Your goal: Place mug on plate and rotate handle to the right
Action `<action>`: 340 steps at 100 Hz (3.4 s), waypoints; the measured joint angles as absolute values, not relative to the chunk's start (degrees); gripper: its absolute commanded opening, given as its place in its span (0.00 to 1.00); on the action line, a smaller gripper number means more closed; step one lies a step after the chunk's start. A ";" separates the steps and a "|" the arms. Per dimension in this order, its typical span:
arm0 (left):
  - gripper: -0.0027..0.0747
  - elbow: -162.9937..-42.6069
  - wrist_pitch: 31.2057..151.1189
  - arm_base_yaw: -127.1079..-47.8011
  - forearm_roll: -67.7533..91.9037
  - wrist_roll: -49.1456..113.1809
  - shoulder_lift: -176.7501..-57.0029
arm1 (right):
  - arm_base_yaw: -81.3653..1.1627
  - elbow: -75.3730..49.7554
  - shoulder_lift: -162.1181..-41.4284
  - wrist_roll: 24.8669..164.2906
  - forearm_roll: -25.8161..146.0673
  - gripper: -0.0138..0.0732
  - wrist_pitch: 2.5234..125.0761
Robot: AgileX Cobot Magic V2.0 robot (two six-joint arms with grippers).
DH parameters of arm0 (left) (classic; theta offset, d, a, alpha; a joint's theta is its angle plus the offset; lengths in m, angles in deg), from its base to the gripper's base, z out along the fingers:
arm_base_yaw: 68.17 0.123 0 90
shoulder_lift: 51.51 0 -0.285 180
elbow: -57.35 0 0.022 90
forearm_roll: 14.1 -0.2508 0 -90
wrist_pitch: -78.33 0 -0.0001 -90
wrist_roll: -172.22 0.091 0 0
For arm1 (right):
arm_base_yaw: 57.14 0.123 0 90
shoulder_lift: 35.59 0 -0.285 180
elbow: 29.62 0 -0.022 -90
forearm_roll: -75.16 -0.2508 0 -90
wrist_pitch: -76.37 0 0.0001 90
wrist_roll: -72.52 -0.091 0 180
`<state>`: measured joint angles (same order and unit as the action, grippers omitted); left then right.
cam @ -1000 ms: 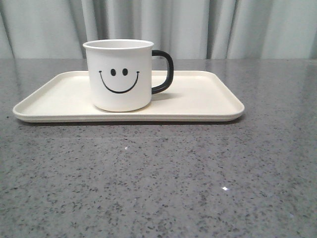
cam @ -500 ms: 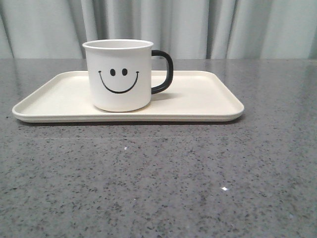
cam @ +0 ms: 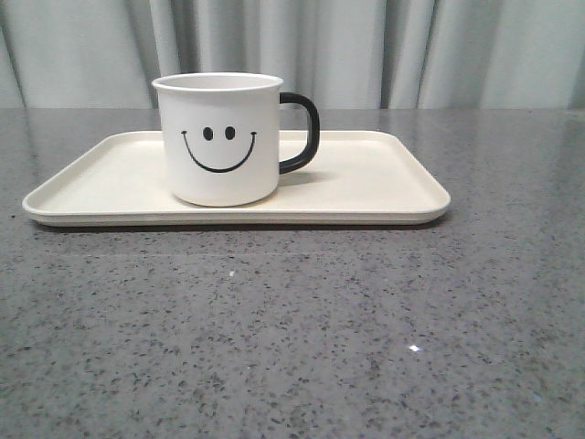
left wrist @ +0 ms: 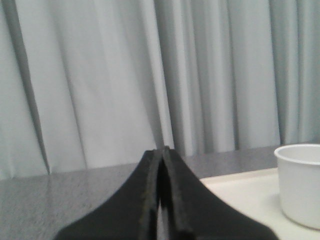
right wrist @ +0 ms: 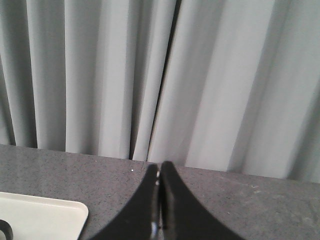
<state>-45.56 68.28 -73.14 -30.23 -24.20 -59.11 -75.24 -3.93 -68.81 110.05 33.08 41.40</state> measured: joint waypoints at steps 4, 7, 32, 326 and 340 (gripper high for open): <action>0.01 -45.56 70.04 -72.58 -30.11 -24.20 -59.11 | -75.24 -3.93 -68.81 110.05 33.08 0.03 41.40; 0.01 -45.56 70.96 -72.08 -30.07 -24.20 -59.11 | -75.24 -3.93 -68.81 110.05 33.08 0.03 41.40; 0.01 -45.41 74.29 -70.96 -29.59 -24.20 -59.11 | -75.24 -3.93 -68.81 110.05 33.08 0.03 41.40; 0.01 -45.41 72.41 -70.87 -30.07 -24.30 -59.11 | -53.29 49.16 -42.73 110.07 31.02 0.03 80.80; 0.01 -45.41 72.31 -70.87 -30.07 -24.30 -59.11 | -53.29 49.16 -42.73 110.17 31.02 0.03 81.04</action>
